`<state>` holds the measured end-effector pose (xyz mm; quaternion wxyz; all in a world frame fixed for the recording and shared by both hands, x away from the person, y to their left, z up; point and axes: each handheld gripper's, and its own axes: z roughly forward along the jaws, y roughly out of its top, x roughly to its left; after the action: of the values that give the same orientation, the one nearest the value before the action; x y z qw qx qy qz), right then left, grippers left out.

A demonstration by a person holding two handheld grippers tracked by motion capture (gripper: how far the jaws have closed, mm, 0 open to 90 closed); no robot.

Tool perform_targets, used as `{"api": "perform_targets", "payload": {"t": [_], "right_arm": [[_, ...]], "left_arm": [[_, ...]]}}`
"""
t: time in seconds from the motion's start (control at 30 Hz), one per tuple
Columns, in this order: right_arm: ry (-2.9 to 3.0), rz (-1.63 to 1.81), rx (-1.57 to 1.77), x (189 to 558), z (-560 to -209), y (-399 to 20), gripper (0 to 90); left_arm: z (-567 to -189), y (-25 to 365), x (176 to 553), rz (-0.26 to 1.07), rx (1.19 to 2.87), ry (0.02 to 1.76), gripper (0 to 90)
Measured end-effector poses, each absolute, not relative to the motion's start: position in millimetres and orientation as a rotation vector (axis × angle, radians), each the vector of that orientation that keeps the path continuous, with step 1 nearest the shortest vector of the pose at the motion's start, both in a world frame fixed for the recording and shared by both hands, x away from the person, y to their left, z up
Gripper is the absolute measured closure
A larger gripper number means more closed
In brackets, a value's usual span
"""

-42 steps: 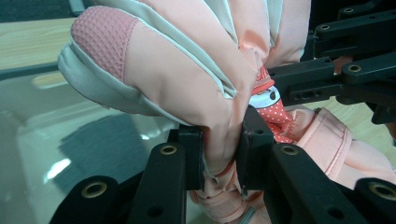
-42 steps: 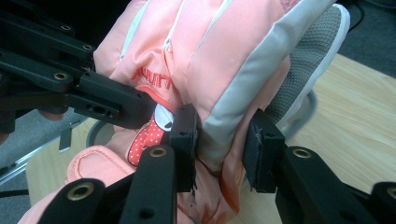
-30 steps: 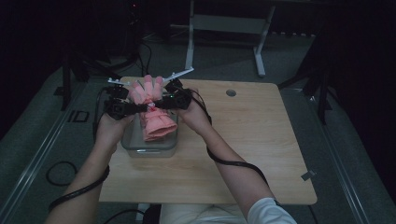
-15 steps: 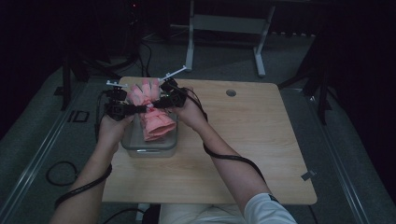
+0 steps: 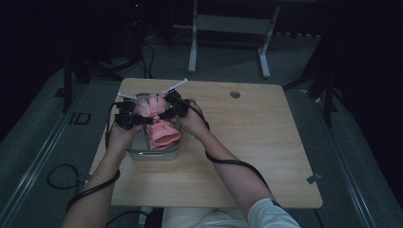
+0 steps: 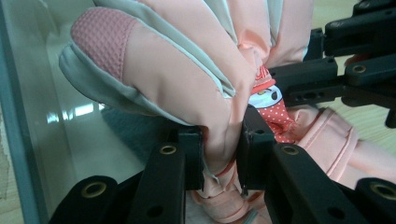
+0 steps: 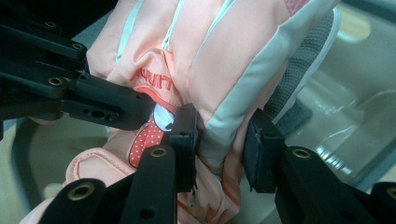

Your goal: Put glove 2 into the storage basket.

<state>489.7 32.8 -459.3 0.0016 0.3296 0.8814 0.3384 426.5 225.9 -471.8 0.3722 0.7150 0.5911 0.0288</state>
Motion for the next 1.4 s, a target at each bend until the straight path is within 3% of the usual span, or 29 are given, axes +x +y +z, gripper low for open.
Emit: {"api": "perform_targets", "payload": {"t": [0.47, 0.83, 1.03, 1.4], "right_arm": [[2.801, 1.001, 1.033, 495.4, -477.0, 39.0, 66.9], [2.799, 1.036, 1.082, 503.7, -477.8, 34.8, 57.9], [2.764, 1.079, 1.114, 507.5, -476.0, 31.6, 52.4], [2.736, 1.105, 1.083, 506.4, -459.8, 27.1, 52.3]], "left_arm": [[-484.9, 223.7, 434.2, 0.041, 1.845, 1.600, 70.7], [-483.0, 222.4, 436.5, 0.150, 1.885, 1.643, 45.5], [-481.0, 227.2, 435.7, 0.160, 1.862, 1.646, 41.3], [-469.9, 231.5, 435.5, 0.184, 1.861, 1.626, 39.5]]}}
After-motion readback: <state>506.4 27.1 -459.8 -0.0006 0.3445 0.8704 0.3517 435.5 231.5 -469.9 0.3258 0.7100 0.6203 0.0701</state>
